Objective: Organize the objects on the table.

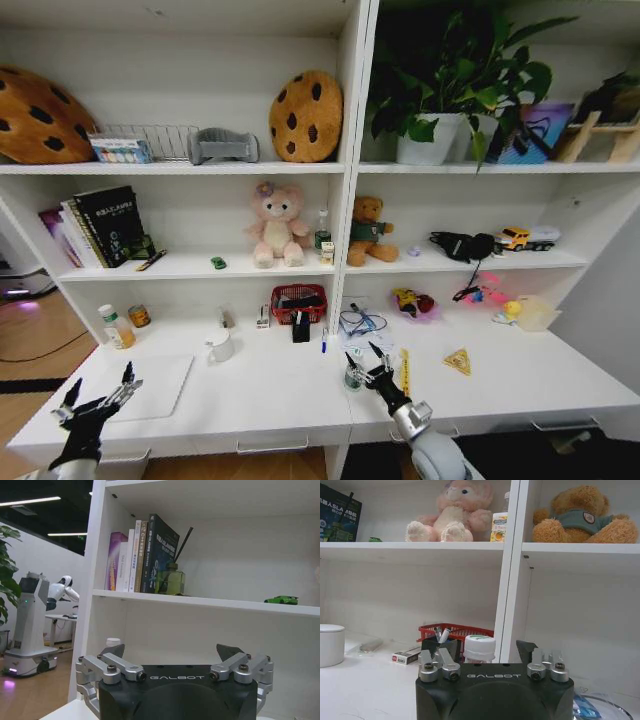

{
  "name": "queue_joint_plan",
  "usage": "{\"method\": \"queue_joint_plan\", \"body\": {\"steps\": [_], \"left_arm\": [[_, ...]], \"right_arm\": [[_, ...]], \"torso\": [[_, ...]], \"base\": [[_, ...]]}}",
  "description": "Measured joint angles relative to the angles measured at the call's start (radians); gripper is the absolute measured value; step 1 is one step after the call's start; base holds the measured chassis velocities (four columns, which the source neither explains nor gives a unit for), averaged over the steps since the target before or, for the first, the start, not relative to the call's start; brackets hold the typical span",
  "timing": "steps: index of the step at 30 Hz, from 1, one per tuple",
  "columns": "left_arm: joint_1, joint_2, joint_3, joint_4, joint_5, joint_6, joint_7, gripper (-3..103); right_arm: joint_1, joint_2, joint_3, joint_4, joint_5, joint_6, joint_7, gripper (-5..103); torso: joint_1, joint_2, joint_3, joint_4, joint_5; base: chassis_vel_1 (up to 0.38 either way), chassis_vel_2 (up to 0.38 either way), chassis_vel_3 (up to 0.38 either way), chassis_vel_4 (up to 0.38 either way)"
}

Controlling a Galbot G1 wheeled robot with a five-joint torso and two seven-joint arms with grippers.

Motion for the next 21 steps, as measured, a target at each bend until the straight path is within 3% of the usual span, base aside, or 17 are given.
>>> {"method": "queue_joint_plan", "body": {"steps": [1, 2, 3, 6, 11, 21], "left_arm": [[0.000, 0.000, 0.000, 0.000, 0.000, 0.000, 0.000, 100], [-0.001, 0.000, 0.000, 0.001, 0.000, 0.000, -0.001, 100], [-0.001, 0.000, 0.000, 0.001, 0.000, 0.000, -0.001, 100], [-0.002, 0.001, 0.001, 0.004, 0.000, 0.000, -0.001, 100], [-0.003, 0.001, 0.004, 0.006, 0.000, 0.001, -0.001, 100], [0.003, 0.001, 0.000, 0.005, -0.002, 0.000, -0.001, 100]], "right_arm": [[0.000, 0.000, 0.000, 0.000, 0.000, 0.000, 0.000, 74], [0.000, 0.000, 0.000, 0.000, -0.001, 0.000, 0.000, 63], [0.000, 0.000, 0.000, 0.000, -0.002, 0.001, 0.000, 63], [-0.002, 0.000, 0.001, 0.000, -0.004, 0.003, -0.002, 47], [-0.004, 0.000, 0.003, 0.002, -0.007, 0.004, -0.002, 32], [-0.023, -0.003, 0.014, 0.027, 0.000, 0.006, -0.002, 30]], "torso": [[0.000, 0.000, 0.000, 0.0000, 0.0000], [0.000, 0.000, 0.000, 0.0000, 0.0000], [0.000, 0.000, 0.000, 0.0000, -0.0001], [0.000, 0.000, 0.000, 0.0000, -0.0001], [0.000, 0.000, 0.000, 0.0000, 0.0000], [0.000, 0.000, 0.000, 0.0000, 0.0000]], "base": [[0.000, 0.000, 0.000, 0.000], [0.000, 0.000, 0.000, 0.000], [0.000, 0.000, 0.000, 0.000], [0.000, 0.000, 0.000, 0.000], [0.000, 0.000, 0.000, 0.000], [0.000, 0.000, 0.000, 0.000]]}}
